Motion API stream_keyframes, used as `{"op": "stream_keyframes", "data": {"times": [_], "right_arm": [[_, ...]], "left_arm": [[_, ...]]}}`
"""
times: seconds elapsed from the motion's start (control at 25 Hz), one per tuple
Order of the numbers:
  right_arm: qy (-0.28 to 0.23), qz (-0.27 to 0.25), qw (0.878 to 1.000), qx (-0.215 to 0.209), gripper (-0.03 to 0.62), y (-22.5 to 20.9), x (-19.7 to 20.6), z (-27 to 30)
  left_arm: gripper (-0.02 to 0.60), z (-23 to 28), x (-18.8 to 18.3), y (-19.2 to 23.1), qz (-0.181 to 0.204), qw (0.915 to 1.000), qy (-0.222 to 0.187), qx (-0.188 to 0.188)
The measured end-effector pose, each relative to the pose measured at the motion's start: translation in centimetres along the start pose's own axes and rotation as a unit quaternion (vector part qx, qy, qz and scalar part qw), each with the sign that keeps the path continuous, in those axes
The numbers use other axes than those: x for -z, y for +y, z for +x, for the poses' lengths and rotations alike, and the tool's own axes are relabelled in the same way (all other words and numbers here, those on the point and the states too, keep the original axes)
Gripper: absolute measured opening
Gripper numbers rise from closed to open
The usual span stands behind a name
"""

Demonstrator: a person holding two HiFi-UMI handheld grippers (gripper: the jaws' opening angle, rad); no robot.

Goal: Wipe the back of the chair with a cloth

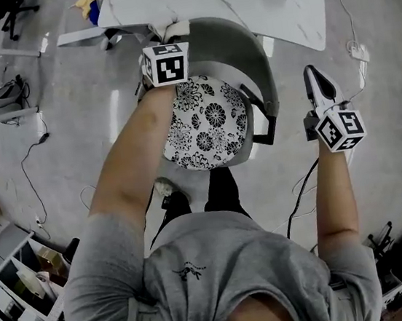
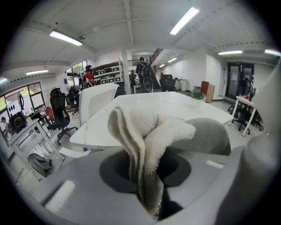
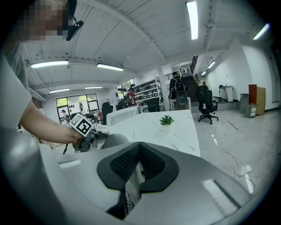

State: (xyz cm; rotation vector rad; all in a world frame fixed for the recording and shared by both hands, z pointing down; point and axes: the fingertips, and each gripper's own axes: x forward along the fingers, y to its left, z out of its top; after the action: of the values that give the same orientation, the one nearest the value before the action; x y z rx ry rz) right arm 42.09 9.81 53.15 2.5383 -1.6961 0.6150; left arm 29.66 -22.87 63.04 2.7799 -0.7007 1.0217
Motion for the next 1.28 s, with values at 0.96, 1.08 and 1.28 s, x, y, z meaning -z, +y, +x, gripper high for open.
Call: {"op": "stream_keyframes", "data": {"times": [0.96, 1.08, 1.28], "right_arm": [[-0.021, 0.025, 0.999, 0.026, 0.005, -2.5, -1.0, -2.3], [-0.022, 0.026, 0.999, 0.029, 0.005, -2.7, -0.9, -2.6], [-0.020, 0.032, 0.999, 0.033, 0.005, -3.2, -0.2, -3.0]], "left_arm": [[0.144, -0.9, 2.7, -1.5, -0.040, 0.9983, 0.041, 0.010], [0.144, -0.3, 2.2, -2.1, -0.044, 0.9977, 0.050, 0.010], [0.144, 0.3, 1.3, -5.3, -0.024, 0.9972, 0.058, 0.040]]}}
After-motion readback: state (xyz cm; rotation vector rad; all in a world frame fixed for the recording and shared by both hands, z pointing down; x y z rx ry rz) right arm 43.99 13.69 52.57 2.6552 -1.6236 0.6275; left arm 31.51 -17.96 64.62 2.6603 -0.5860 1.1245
